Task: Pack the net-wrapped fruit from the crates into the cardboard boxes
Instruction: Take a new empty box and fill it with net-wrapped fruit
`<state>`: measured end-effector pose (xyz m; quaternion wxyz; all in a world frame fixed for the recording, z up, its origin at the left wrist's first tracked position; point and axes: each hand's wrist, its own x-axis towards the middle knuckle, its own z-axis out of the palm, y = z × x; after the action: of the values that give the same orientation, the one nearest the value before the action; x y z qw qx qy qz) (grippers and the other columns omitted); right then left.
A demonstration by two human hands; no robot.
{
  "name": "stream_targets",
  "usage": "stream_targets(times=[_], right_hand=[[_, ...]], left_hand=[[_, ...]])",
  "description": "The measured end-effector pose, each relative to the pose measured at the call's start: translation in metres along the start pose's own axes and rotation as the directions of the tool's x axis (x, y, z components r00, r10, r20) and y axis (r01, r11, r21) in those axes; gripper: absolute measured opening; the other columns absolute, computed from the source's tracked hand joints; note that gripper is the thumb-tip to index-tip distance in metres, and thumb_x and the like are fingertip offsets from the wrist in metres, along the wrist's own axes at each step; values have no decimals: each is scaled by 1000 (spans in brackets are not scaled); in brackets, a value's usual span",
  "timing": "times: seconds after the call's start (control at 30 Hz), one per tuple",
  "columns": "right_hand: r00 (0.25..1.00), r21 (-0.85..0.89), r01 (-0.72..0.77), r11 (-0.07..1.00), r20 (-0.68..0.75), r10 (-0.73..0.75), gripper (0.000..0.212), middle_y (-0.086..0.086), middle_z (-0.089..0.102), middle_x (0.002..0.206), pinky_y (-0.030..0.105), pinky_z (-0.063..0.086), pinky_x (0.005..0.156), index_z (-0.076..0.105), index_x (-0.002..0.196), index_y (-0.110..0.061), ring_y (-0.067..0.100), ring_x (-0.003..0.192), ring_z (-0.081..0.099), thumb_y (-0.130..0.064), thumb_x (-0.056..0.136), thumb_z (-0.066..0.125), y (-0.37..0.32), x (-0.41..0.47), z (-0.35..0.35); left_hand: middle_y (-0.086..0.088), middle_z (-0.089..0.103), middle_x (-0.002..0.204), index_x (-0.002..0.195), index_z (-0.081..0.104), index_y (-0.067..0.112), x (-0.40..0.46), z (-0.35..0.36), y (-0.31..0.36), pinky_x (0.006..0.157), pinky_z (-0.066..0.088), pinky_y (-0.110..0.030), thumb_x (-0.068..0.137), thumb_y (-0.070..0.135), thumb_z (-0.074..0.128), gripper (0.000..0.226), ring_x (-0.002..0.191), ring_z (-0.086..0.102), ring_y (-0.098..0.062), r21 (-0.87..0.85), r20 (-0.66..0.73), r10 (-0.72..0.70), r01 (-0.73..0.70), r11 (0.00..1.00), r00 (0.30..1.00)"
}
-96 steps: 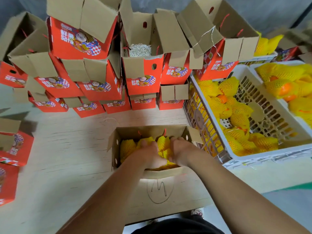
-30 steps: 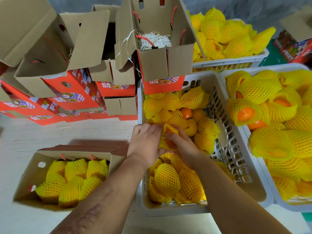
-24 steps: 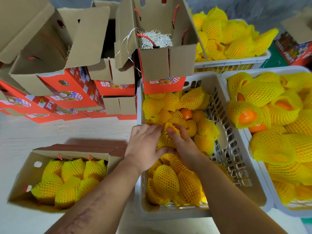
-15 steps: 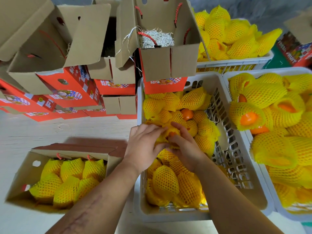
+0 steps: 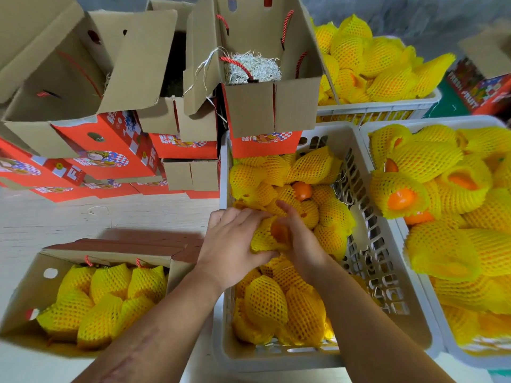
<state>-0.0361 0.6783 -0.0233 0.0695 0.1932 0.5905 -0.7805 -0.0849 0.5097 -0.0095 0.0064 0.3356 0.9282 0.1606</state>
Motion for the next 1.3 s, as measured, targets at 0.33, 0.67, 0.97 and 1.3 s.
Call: stream_targets(times=[0.33, 0.67, 0.97, 1.3], right_hand=[[964, -932, -170, -320, -90, -249, 80, 16, 33, 154, 51, 30, 117, 27, 156, -21, 38, 142, 35, -19, 88, 69, -66, 138, -84], [879, -984, -156, 86, -178, -441, 82, 6, 49, 124, 43, 46, 96, 41, 124, -21, 32, 120, 51, -57, 62, 80, -40, 76, -75], [840, -395, 334, 856, -287, -461, 36, -9, 75, 102, 30, 58, 79, 63, 118, -26, 9, 96, 72, -45, 88, 71, -19, -54, 58], [959, 50, 196, 979, -219, -181, 27, -2, 75, 86, 30, 56, 63, 76, 89, -36, 15, 79, 73, -32, 90, 49, 17, -56, 276]], left_hand=[[11, 60, 120, 129, 55, 37, 2, 1, 2, 99, 26, -35, 74, 88, 49, 75, 117, 50, -18, 99, 32, -5, 2, 995, 999], [6, 64, 116, 131, 49, 31, 5, 9, -2, 99, 31, -33, 75, 89, 55, 81, 110, 52, -17, -104, -116, -50, 38, 994, 992], [9, 75, 107, 123, 59, 19, -39, -34, -16, 81, 56, -22, 89, 34, 77, 41, 97, 71, -7, -959, -77, -320, 18, 284, 944], [4, 75, 122, 123, 67, 43, -148, -136, -190, 89, 60, -42, 81, 41, 73, 42, 111, 73, -18, -932, 362, -282, 339, -128, 889]])
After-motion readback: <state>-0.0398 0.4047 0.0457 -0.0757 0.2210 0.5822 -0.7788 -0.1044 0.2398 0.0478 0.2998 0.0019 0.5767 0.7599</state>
